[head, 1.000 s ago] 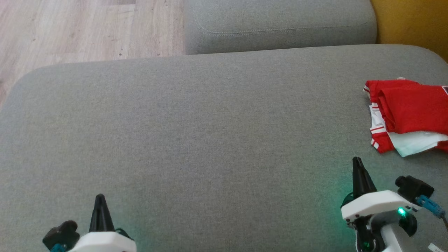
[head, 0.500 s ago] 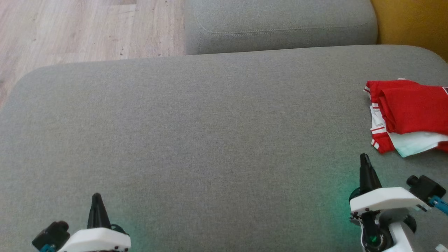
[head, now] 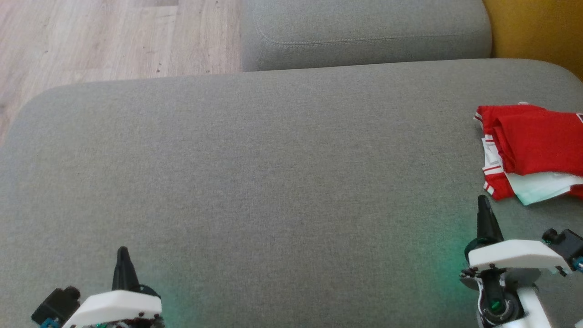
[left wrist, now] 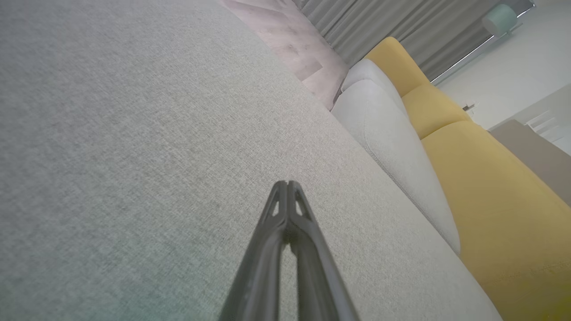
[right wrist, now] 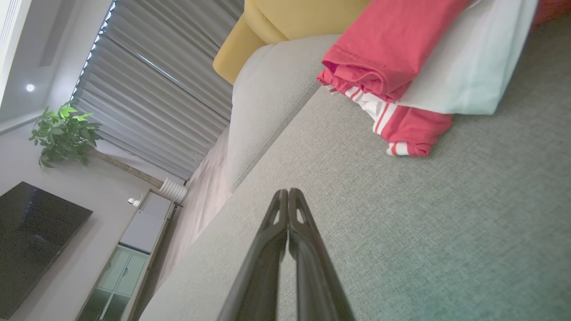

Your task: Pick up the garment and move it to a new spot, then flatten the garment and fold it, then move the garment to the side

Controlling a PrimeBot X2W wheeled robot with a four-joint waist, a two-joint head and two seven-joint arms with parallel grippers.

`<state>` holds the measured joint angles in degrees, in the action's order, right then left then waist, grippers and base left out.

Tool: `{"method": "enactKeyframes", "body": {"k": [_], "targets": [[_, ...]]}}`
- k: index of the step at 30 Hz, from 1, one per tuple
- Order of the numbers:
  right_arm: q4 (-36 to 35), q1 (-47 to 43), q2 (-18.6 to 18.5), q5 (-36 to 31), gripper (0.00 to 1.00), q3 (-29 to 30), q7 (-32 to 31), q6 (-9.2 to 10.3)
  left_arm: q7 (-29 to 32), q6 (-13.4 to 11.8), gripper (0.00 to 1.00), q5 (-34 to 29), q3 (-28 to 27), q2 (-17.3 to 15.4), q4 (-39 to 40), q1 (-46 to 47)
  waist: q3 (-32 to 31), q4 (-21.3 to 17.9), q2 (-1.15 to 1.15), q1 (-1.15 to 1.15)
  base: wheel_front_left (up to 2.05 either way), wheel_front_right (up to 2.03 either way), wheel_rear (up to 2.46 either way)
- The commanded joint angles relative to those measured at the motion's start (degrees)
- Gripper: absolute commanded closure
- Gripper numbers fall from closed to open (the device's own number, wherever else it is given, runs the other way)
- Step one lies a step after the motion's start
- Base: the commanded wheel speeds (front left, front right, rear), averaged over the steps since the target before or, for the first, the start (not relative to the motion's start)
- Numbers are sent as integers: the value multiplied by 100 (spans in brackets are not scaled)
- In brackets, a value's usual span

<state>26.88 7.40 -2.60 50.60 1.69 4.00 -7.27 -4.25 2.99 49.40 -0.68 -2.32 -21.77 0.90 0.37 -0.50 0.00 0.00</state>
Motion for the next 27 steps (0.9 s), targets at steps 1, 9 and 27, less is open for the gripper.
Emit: {"method": "enactKeyframes", "body": {"k": [1,9,27], "targets": [[-252,93,-26,157,100,-29,-36,-12,38,36,100,151,-170,-30,220,285,0,1,0,0,0,0,0],[-387,65,-26,679,100,38,-168,-13,173,90,100,690,-224,-33,292,317,-3,7,0,0,0,0,0],[-690,2,-27,1852,100,189,-466,-16,477,211,100,1900,-345,-41,453,388,-8,22,0,0,0,0,0]]}}
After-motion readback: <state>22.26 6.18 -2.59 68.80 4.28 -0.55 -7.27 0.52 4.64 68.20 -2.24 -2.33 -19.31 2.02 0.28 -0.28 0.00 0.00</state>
